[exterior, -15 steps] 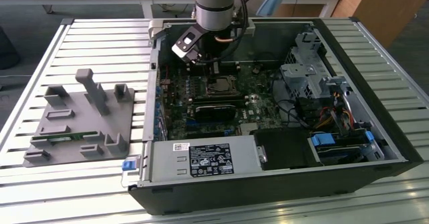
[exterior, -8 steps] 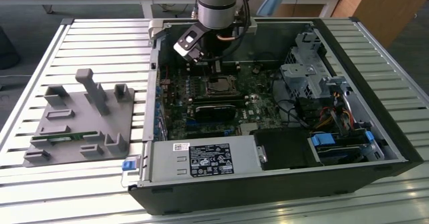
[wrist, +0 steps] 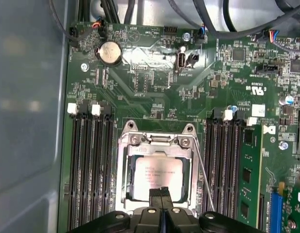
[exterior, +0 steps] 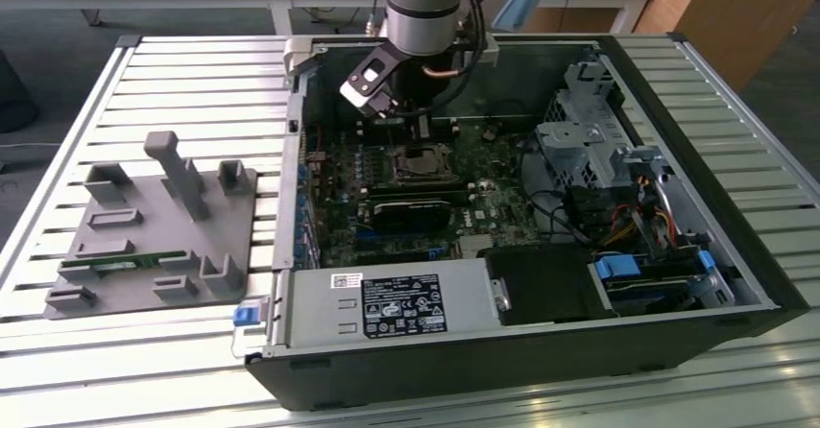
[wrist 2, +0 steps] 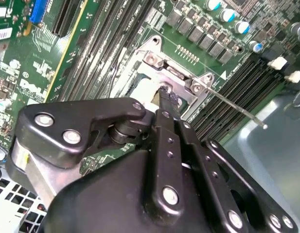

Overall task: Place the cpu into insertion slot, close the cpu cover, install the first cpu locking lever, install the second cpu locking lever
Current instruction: 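Close the cpu cover, then install the first cpu locking lever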

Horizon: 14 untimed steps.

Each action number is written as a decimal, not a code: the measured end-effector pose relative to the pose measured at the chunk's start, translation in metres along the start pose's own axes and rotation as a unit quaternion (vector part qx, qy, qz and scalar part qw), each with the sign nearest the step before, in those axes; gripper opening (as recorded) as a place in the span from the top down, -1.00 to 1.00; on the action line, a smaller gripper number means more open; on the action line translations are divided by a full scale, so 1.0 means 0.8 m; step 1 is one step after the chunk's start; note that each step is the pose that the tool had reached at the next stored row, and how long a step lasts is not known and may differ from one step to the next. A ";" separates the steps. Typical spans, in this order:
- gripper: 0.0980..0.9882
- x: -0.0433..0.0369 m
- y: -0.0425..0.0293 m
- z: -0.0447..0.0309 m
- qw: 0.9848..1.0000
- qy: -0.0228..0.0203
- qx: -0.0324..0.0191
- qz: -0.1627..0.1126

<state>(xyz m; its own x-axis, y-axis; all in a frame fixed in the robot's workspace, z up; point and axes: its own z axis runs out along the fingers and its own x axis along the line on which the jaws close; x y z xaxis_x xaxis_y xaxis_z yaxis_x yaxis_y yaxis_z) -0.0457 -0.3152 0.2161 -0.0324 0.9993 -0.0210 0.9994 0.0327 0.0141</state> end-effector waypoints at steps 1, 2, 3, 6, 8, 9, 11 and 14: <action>0.98 0.000 0.0008 0.0000 1.000 0.000 0.000 0.000; 0.98 0.000 0.0015 0.0000 1.000 0.000 0.000 0.000; 0.98 0.000 0.0024 0.0001 1.000 0.000 0.000 0.000; 0.98 0.000 0.0053 0.0001 1.000 0.000 0.000 0.000; 0.98 0.000 0.0068 0.0001 1.000 0.000 0.000 0.000; 0.98 0.000 0.0075 0.0001 1.000 0.000 0.000 0.000; 0.98 0.000 0.0089 0.0002 1.000 0.000 0.000 0.000; 0.98 0.000 0.0099 0.0001 1.000 0.000 0.000 0.000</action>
<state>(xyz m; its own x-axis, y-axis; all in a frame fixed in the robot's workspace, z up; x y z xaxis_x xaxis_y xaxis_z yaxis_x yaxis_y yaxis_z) -0.0378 -0.3152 0.2161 -0.0323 0.9993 -0.0210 0.9994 0.0325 0.0140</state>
